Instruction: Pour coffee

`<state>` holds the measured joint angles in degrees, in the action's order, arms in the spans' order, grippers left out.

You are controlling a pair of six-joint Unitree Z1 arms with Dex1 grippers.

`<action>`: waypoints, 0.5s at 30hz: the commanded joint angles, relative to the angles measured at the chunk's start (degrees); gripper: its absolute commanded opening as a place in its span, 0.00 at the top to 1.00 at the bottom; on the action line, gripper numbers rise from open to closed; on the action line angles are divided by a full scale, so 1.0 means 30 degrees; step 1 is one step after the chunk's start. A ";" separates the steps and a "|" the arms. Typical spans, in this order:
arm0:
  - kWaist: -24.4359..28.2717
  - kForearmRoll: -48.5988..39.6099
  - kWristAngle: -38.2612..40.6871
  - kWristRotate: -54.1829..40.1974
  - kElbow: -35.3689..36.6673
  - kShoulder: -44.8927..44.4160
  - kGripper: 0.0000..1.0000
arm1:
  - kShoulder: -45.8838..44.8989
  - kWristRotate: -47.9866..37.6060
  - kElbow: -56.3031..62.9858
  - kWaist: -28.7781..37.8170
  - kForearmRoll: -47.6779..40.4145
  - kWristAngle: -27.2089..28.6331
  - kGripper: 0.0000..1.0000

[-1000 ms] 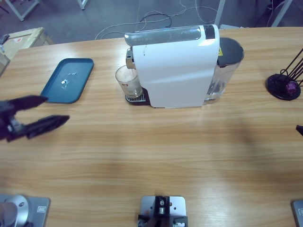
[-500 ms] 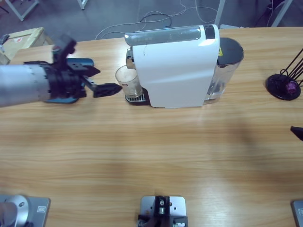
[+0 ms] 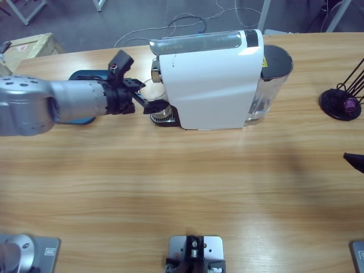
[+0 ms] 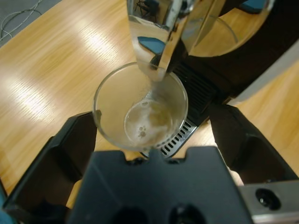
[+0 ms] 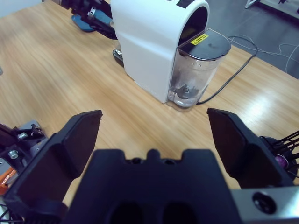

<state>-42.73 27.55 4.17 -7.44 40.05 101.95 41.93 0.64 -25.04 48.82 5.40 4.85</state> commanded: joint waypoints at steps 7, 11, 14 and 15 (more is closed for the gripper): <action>-0.0113 0.1750 -0.0043 -0.0127 -0.0272 0.2263 0.55 | 0.0729 0.0175 0.0289 0.0074 -0.0042 0.0052 0.00; -0.0113 0.1861 -0.0043 -0.0122 -0.0284 0.2198 0.74 | 0.0758 0.0198 0.0284 0.0074 -0.0042 0.0052 0.00; -0.0113 0.1949 -0.0090 -0.0086 -0.0536 0.2128 0.74 | 0.0817 0.0198 0.0260 0.0074 -0.0042 0.0052 0.00; -0.0113 0.2090 -0.0301 -0.0004 -0.0758 0.2017 0.74 | 0.0817 0.0198 0.0260 0.0074 -0.0042 0.0052 0.00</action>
<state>-42.71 32.23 4.17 -7.44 40.05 105.99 41.95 0.64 -25.04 48.82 5.40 4.85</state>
